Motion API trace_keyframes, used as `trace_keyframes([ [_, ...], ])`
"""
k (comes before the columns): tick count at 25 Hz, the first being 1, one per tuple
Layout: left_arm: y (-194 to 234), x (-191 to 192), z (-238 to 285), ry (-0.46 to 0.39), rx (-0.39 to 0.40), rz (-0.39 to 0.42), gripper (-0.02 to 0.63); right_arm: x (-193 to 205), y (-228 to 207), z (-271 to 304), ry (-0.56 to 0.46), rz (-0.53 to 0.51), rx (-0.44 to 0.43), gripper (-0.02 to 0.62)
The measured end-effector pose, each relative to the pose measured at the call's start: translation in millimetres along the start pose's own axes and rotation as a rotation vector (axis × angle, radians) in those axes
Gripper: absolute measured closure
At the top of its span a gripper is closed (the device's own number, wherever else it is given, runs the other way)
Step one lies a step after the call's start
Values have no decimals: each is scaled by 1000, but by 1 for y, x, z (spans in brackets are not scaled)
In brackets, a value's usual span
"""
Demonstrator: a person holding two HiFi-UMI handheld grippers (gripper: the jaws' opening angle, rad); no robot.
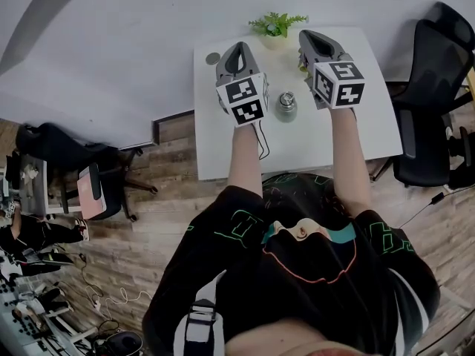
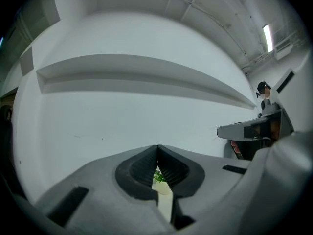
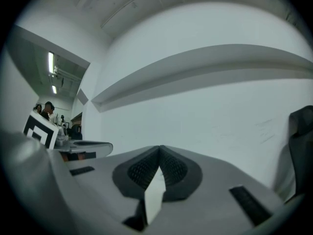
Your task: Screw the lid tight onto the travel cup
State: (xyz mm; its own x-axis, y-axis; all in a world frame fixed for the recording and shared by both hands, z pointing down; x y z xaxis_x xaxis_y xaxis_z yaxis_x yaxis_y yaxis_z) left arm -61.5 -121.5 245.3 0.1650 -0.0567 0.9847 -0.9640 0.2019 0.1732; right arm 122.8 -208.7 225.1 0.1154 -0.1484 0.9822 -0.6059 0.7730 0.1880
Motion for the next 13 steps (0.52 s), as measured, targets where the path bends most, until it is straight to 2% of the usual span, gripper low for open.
trace_keyframes([
  [13,14,-9,-1,-28,-15,-19,598,3,9,13,6,-51,-34,591],
])
Point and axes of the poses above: the fingertips, and each gripper's own axes: z forward along the fingers, y to its left, x out of its underside, the point moved 8 cm from there along -z, backward along the fingers, and after that the axes turned 13 degrees about -z, right-handed, at the moved point
